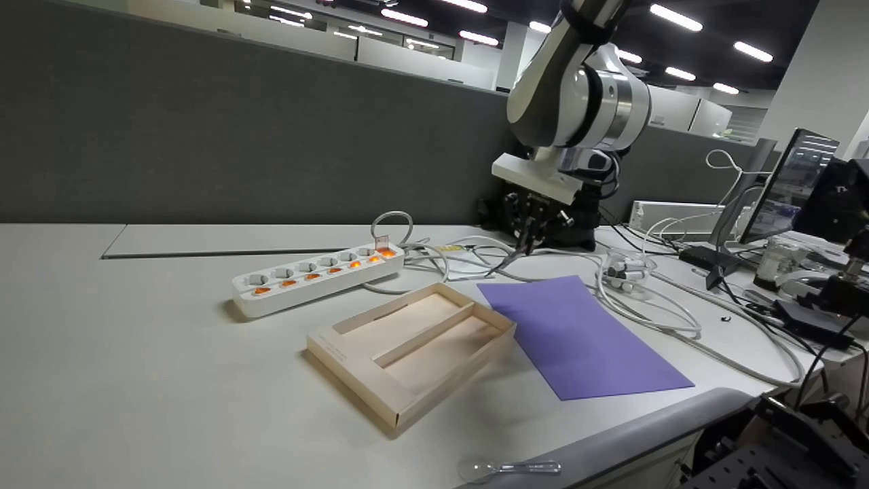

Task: Put the pen on the blue mat

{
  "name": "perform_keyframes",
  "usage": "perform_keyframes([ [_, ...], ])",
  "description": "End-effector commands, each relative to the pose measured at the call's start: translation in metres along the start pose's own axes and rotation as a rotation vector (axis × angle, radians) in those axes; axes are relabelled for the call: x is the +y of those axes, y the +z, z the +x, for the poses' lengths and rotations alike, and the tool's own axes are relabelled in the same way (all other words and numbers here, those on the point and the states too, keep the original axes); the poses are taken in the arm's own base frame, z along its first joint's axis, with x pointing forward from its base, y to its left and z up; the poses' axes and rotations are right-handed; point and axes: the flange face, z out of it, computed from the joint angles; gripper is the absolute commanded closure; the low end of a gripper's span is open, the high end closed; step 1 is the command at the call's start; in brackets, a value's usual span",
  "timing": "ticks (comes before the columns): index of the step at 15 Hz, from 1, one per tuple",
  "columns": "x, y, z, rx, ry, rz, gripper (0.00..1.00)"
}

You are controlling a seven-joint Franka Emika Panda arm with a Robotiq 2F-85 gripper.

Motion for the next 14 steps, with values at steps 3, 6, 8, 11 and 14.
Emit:
perform_keyframes([
  [3, 0.015, 0.027, 0.006, -0.008, 0.035, -0.062, 0.96],
  [6, 0.033, 0.047, 0.016, -0.010, 0.073, -0.111, 0.96],
  [8, 0.046, 0.059, 0.024, -0.011, 0.101, -0.140, 0.96],
  [11, 0.059, 0.072, 0.033, -0.017, 0.127, -0.168, 0.96],
  [14, 0.067, 0.081, 0.040, -0.026, 0.154, -0.183, 0.96],
])
